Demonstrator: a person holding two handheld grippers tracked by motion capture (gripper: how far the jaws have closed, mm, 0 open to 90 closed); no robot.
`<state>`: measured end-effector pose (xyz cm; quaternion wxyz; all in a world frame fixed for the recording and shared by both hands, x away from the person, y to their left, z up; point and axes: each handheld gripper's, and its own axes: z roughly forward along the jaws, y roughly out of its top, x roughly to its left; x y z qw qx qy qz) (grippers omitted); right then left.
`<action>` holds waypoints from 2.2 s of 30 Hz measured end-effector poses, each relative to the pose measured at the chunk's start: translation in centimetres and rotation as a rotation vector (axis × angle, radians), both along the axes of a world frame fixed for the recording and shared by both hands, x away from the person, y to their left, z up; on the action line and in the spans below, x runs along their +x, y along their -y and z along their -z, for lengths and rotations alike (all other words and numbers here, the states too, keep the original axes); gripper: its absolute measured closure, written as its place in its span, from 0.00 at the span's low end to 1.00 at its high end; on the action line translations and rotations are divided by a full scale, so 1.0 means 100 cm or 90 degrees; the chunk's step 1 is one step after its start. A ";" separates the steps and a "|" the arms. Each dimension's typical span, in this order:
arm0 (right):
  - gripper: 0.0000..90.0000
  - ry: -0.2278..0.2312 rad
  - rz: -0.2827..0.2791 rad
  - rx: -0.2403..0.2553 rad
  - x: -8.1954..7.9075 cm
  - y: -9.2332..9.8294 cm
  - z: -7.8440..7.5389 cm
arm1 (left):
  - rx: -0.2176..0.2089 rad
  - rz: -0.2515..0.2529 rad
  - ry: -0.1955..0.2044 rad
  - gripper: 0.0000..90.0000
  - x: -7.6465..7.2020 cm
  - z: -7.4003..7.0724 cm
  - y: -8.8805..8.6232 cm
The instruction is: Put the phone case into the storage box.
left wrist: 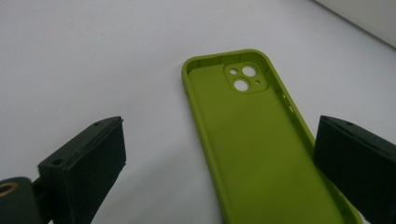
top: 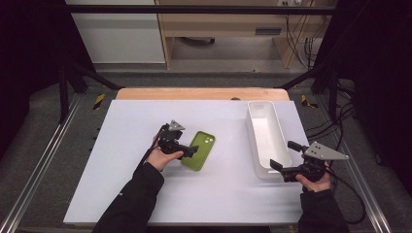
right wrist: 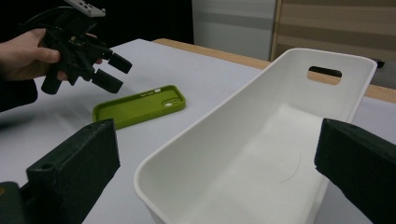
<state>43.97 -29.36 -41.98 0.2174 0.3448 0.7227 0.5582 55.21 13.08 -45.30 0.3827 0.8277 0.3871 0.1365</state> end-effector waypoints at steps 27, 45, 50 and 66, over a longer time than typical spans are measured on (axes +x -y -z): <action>0.01 -0.001 0.002 0.000 0.000 0.000 0.000 | 0.040 -0.024 -0.028 0.47 -0.001 0.015 0.003; 0.01 -0.003 0.001 0.000 0.000 0.000 0.000 | 0.054 -0.010 -0.043 0.80 -0.004 0.015 0.006; 0.01 -0.004 0.001 0.000 0.000 0.000 0.000 | 0.058 -0.010 -0.044 0.86 -0.005 0.015 0.006; 0.01 -0.003 0.001 0.001 0.000 0.001 0.000 | 0.067 -0.023 -0.043 0.93 -0.006 0.013 0.007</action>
